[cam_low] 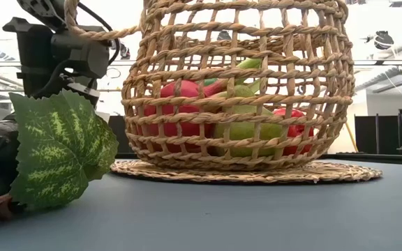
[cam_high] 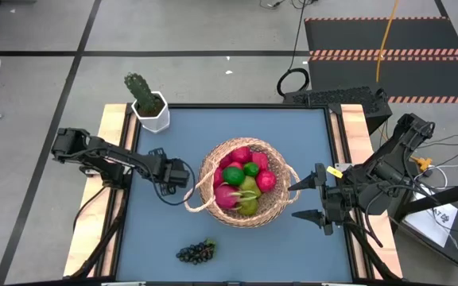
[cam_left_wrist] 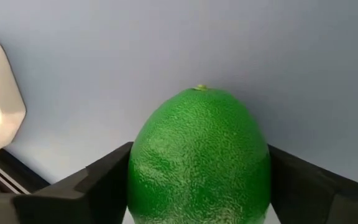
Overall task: Build produce basket
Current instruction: Put the dark green lime into the brown basket
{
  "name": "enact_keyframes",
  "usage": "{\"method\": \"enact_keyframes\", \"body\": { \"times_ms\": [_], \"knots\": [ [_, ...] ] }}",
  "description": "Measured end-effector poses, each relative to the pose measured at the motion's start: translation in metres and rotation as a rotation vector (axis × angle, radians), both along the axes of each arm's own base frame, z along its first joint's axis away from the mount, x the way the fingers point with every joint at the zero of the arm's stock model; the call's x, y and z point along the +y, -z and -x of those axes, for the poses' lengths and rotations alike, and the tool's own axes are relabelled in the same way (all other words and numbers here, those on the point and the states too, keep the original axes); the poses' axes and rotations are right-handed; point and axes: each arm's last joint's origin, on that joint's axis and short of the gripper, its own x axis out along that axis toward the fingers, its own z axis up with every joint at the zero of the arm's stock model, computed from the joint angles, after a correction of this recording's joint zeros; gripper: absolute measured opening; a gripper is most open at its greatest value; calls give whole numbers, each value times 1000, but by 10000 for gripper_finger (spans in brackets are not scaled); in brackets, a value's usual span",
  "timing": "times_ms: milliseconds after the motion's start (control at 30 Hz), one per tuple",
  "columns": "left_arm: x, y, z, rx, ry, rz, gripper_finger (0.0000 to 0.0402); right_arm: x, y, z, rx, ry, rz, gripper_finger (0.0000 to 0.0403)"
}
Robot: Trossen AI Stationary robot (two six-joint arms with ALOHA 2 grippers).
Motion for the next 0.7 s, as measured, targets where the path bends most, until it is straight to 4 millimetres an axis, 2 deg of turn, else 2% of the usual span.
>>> {"method": "enact_keyframes", "body": {
  "times_ms": [133, 300, 433, 700],
  "knots": [
    [0, -1, -1, -11, -27, 0, 301, 0, 0, 0, 0, 0, 0, 348],
    [-1, -9, -6, -20, -33, 1, 326, 0, 0, 0, 0, 0, 0, 348],
    [-1, -24, -11, -3, -38, -1, 329, 0, 0, 0, 0, 0, 1, 348],
    [-2, -61, -17, 48, -58, -15, 303, 0, 0, 0, 0, 0, 0, 348]
  ]
}}
